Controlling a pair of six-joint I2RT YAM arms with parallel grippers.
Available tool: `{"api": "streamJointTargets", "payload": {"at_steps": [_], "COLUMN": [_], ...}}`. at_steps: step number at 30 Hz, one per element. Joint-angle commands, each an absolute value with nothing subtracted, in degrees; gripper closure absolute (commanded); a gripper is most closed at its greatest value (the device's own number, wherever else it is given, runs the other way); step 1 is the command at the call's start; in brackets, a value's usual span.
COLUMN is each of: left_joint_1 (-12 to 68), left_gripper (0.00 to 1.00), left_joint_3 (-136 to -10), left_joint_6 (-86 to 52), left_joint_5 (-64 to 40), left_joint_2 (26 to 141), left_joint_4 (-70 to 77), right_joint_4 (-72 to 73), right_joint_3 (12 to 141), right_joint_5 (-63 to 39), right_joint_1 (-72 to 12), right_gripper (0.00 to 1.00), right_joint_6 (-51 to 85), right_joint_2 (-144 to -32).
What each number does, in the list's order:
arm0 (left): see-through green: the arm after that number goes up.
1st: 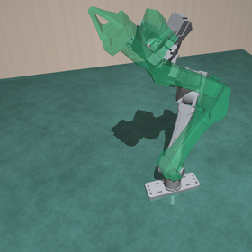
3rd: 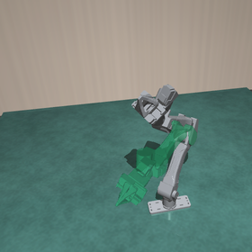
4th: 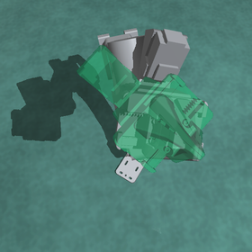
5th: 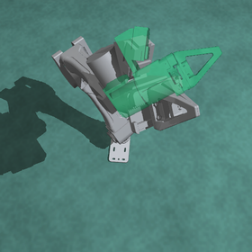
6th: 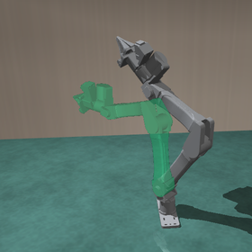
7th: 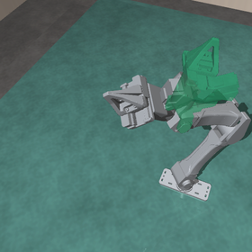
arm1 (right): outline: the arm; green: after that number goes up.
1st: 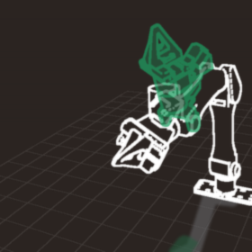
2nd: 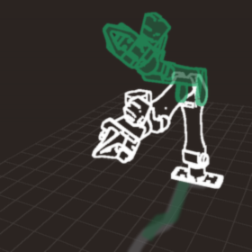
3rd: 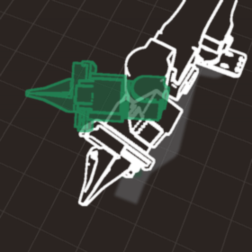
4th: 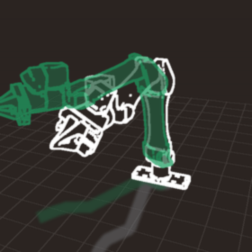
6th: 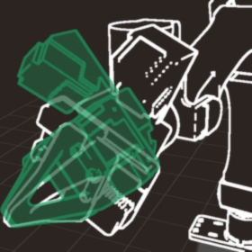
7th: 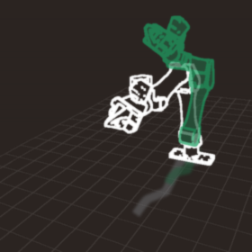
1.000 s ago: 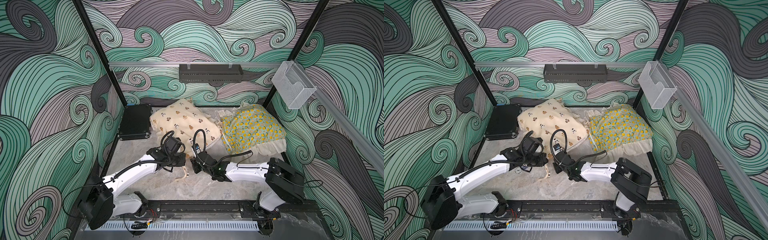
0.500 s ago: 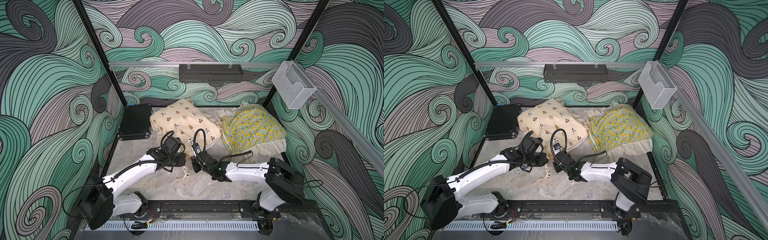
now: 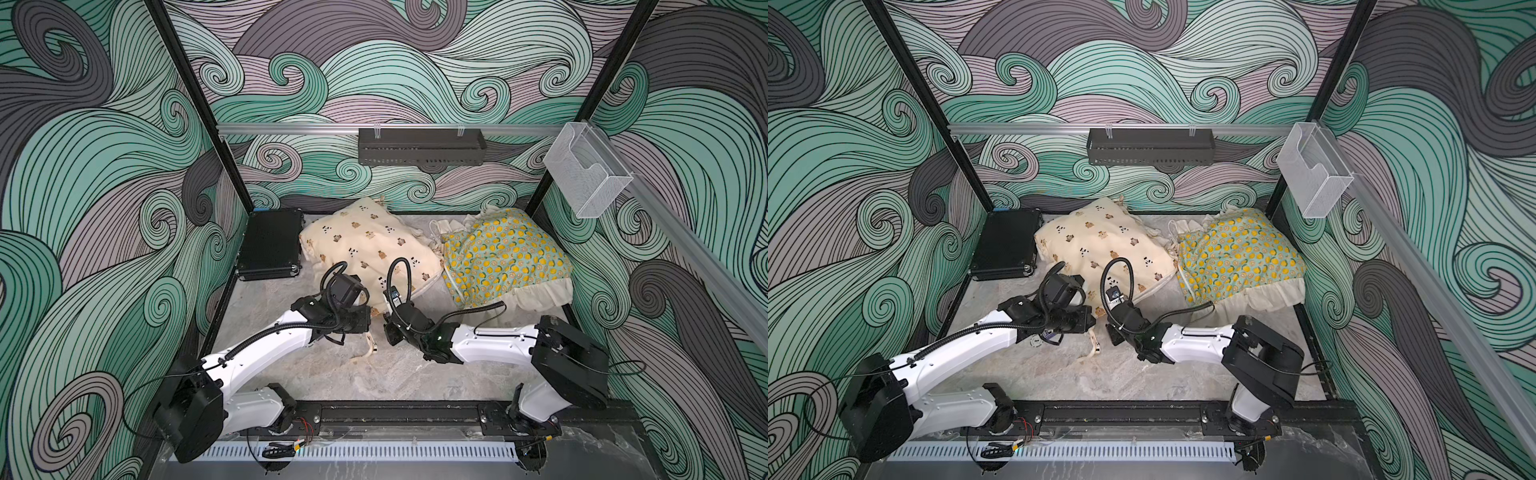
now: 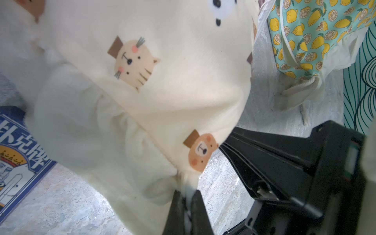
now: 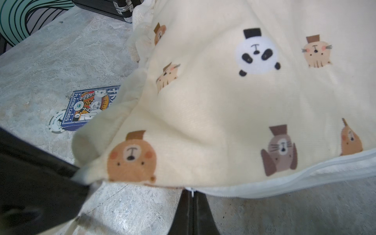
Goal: Zip up pillowcases
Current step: Zip the zipper on the pillowcase.
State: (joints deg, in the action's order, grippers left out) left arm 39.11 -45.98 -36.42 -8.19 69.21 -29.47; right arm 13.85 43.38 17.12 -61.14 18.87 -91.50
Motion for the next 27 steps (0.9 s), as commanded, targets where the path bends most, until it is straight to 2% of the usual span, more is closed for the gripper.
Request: {"api": "streamJointTargets", "payload": {"at_steps": [1,27], "left_joint_1": [38.59,35.9], "left_gripper": [1.0,1.0], "left_joint_3": [-45.24,-40.8], "left_joint_6": [-36.71,-40.61], "left_joint_5": [-6.75,-3.12], "left_joint_2": [67.49,60.1], "left_joint_4": [-29.75,-30.27], "right_joint_4": [13.02,7.87], "right_joint_3": [42.76,41.22], "right_joint_5": [18.01,12.13], "right_joint_1": [-61.17,-60.98], "right_gripper": [0.99,1.0], "right_joint_6": [19.16,22.93], "right_joint_2": [-89.23,-84.27]}}
